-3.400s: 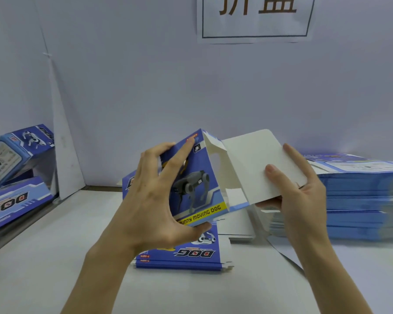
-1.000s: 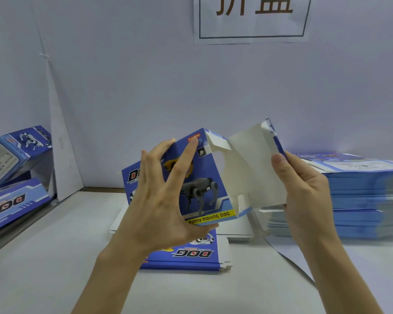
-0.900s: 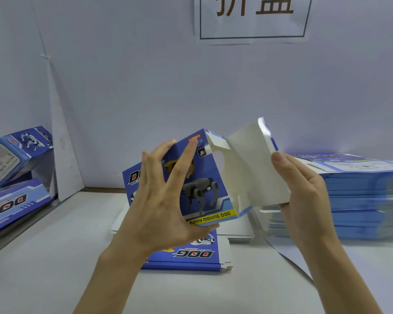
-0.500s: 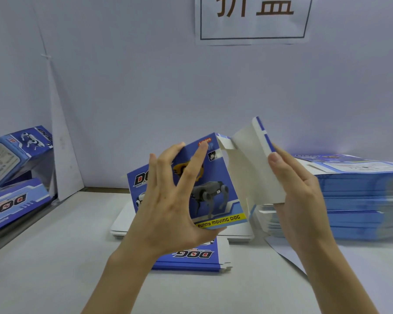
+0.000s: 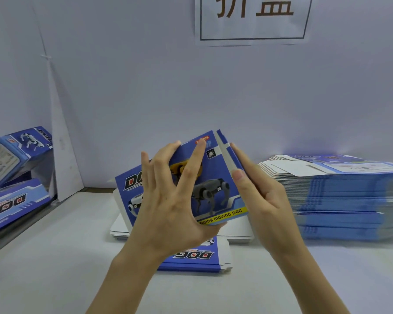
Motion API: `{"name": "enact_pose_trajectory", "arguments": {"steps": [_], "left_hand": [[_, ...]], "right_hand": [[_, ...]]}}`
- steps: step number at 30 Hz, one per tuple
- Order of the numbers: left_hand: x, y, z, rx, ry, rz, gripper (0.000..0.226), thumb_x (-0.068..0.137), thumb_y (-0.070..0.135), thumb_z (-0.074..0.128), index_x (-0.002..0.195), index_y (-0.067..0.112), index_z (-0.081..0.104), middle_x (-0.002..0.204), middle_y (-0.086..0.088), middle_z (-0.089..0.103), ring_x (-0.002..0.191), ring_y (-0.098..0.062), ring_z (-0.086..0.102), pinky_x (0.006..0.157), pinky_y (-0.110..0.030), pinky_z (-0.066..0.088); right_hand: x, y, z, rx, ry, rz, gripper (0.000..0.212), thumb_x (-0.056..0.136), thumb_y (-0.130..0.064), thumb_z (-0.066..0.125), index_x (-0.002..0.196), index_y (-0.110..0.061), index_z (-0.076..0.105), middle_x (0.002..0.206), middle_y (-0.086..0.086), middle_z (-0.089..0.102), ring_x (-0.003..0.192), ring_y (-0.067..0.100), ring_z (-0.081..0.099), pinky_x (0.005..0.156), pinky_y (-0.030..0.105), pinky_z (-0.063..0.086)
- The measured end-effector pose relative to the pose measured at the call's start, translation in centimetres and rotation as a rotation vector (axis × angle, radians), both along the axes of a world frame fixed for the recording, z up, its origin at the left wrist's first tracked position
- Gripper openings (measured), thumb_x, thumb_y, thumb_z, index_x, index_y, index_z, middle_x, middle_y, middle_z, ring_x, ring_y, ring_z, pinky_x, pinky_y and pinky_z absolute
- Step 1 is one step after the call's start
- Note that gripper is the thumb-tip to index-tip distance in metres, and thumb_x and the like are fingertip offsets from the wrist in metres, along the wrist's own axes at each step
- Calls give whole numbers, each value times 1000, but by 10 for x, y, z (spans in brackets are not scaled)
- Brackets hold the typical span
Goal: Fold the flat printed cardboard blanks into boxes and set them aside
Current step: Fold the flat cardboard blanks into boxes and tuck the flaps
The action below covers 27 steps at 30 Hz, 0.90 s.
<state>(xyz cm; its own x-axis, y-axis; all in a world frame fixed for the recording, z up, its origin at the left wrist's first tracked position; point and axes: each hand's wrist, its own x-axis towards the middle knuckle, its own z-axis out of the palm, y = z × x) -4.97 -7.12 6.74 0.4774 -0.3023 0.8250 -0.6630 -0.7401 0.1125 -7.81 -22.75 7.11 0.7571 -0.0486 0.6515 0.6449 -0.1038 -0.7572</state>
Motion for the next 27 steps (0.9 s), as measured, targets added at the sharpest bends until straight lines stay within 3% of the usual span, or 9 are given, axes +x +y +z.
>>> {"name": "enact_pose_trajectory", "arguments": {"steps": [8,11,14,17,20,23,27], "left_hand": [[-2,-1,-1,27,-24,14,106,64,66,65,148,21,21,142,-18,24,137,-35,33,116,-55,8],[-1,2,2,27,-25,20,105,64,67,64,149,21,22,141,-20,28,137,-34,32,116,-55,8],[-1,5,4,-7,-27,33,106,63,69,60,149,20,24,140,-19,28,132,-33,31,113,-64,18],[-2,7,6,-97,22,-8,110,60,71,62,150,19,26,139,-16,29,127,-32,35,101,-65,36],[-4,6,5,-174,59,-43,109,60,71,63,150,25,22,139,-12,27,130,-28,33,101,-61,39],[-5,5,5,-177,52,-17,107,61,68,60,151,27,20,139,-14,27,128,-29,34,102,-53,42],[-7,3,5,-162,18,15,106,61,67,60,150,23,23,136,-21,33,124,-35,39,99,-50,43]], "right_hand": [[-4,4,0,-119,52,14,49,92,-52,41,141,-49,40,149,-18,44,140,9,39,114,46,34],[-2,2,-2,-48,60,129,50,91,-34,47,139,-45,43,140,-17,53,127,11,54,102,37,49],[-1,-10,-1,92,62,253,51,84,-14,45,132,-25,53,130,-8,64,120,14,60,89,27,54],[-2,-16,0,18,-3,214,47,85,-18,52,131,-22,57,139,0,58,134,21,49,108,43,44],[-3,-7,-5,-71,-8,174,61,82,-32,63,141,-34,49,149,0,47,141,24,39,110,54,38],[-5,2,-6,-70,-27,150,65,84,-21,68,143,-36,45,151,0,44,141,25,39,107,55,41],[-4,4,-5,-179,-106,-12,60,86,-18,64,140,-36,45,149,-9,47,143,15,35,114,50,33]]}}
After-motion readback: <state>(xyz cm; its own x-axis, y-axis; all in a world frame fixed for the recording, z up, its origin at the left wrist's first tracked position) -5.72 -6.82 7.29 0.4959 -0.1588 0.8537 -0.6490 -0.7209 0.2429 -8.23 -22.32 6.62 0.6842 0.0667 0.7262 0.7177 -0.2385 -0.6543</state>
